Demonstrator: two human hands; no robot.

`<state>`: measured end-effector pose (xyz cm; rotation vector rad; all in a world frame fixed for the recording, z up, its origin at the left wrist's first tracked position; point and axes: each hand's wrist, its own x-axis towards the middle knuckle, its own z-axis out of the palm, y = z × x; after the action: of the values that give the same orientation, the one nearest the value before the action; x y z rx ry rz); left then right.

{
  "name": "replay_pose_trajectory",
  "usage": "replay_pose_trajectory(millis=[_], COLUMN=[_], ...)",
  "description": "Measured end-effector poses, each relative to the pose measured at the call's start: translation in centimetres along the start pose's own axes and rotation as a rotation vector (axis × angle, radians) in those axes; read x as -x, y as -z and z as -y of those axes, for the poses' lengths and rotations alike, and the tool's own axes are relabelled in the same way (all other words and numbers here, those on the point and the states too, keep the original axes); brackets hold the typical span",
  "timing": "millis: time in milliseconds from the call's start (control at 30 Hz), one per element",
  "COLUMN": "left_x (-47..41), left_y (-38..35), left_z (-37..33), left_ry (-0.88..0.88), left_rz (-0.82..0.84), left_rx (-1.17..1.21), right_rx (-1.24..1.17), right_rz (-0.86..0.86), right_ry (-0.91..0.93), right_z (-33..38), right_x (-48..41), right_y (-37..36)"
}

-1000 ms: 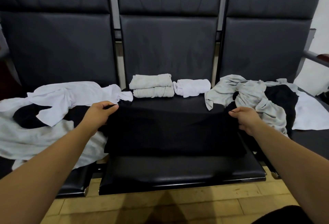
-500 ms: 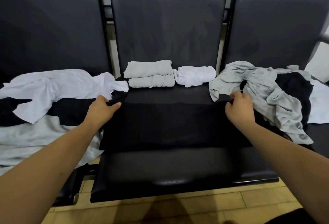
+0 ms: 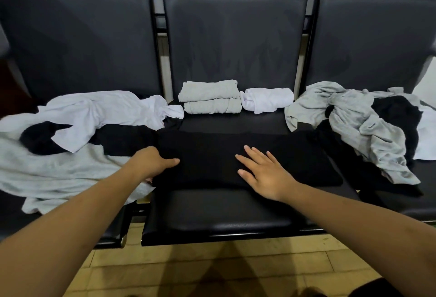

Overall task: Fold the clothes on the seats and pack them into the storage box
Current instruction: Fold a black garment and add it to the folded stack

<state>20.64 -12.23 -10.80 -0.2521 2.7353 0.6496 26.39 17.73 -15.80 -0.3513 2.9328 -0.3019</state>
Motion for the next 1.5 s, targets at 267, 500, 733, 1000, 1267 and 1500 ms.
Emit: replay_pose_trajectory(millis=[267,500,733,1000,1267,1500], left_x=[1.2,1.5,3.0,3.4,3.0,5.6], left_y=[-1.4,-1.2,-1.7,-2.4,2.3,5.7], left_z=[0.1,-0.1,-2.9,-4.3,-2.8,-2.3], left_ry=[-0.102,-0.120,0.046,0.224,0.125,-0.064], left_rz=[-0.001,-0.084,0.088,0.365,0.234,0.167], left_rx=[-0.083,-0.112,0.661,0.943,1.109,0.948], right_rx=[0.030,0.007,0.038,0.053,-0.054,-0.682], right_rz=[0.098,0.070,-0.008,0.038,0.050,0.068], right_ry=[-0.004,0.002,-0.038,-0.015,0.032,0.060], right_z=[-2.1,-3.5,-1.8,-1.0,3.1,11.7], right_x=[2.6,3.0,2.5,2.1,0.4,-3.4], right_y=[1.4,2.3,1.2,0.6,-0.6,-1.8])
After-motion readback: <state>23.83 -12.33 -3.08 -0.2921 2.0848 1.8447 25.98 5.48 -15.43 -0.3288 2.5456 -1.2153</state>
